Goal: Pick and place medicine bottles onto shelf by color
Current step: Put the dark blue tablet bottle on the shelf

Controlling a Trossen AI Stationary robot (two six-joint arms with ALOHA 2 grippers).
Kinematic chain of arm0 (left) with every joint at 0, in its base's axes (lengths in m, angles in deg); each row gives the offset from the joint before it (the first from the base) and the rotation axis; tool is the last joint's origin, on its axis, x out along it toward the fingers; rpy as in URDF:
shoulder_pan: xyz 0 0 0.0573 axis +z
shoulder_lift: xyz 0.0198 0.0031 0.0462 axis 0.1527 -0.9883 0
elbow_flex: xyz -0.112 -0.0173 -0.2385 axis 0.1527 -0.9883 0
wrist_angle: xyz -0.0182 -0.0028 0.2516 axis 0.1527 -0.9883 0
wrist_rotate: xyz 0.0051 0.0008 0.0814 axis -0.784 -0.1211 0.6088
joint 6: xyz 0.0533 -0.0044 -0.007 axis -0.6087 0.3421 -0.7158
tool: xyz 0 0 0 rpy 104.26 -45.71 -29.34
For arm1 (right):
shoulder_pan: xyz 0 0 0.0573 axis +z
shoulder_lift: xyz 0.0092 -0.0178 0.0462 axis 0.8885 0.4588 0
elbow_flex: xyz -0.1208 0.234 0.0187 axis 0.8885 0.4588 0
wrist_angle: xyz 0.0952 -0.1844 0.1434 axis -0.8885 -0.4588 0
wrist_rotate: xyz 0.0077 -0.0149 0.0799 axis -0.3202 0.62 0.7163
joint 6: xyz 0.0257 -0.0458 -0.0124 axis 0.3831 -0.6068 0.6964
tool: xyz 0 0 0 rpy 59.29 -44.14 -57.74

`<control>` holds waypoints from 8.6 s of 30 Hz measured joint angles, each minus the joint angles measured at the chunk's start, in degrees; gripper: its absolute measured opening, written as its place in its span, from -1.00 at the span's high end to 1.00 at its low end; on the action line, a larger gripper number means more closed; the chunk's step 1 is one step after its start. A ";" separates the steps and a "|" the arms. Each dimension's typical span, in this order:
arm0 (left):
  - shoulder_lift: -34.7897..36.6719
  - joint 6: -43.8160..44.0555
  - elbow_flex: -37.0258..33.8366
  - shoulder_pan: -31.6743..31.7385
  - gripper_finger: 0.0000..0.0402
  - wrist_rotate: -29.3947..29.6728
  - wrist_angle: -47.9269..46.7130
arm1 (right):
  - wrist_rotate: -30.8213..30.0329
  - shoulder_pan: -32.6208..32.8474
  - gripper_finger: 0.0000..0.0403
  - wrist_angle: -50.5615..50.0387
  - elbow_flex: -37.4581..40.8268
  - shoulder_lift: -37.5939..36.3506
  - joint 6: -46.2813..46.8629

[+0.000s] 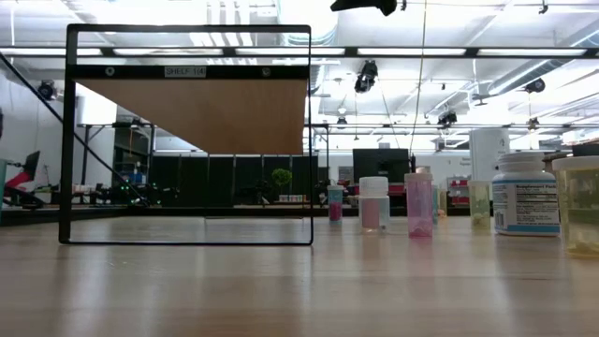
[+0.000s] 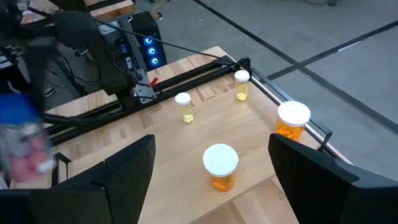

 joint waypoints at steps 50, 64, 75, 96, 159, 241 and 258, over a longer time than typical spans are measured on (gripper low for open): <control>-0.93 -20.67 -14.70 5.08 0.20 19.59 -0.96 | -2.93 0.00 -0.50 -0.04 0.02 0.00 1.22; -1.10 -20.24 -15.20 5.08 -0.25 19.54 -0.99 | -2.93 0.00 -0.50 -0.07 0.02 0.00 1.22; 0.83 -19.98 -11.39 5.02 -0.24 19.59 -1.00 | -2.93 0.00 -0.50 -0.13 0.02 0.00 1.20; 21.86 -17.28 -13.04 3.77 -0.25 20.64 25.00 | -4.97 -0.49 -0.50 -13.90 0.07 0.00 43.52; 36.56 -0.37 -60.20 3.35 1.00 17.38 39.99 | 2.87 6.31 0.96 -25.91 -45.70 43.46 7.61; 37.50 9.82 -62.83 -2.98 1.00 18.01 42.72 | 9.58 6.14 0.96 -13.24 -41.97 45.77 -2.78; 39.96 11.48 -61.54 -2.94 1.00 17.79 40.32 | 9.18 6.10 0.96 -14.79 -42.20 45.15 -2.30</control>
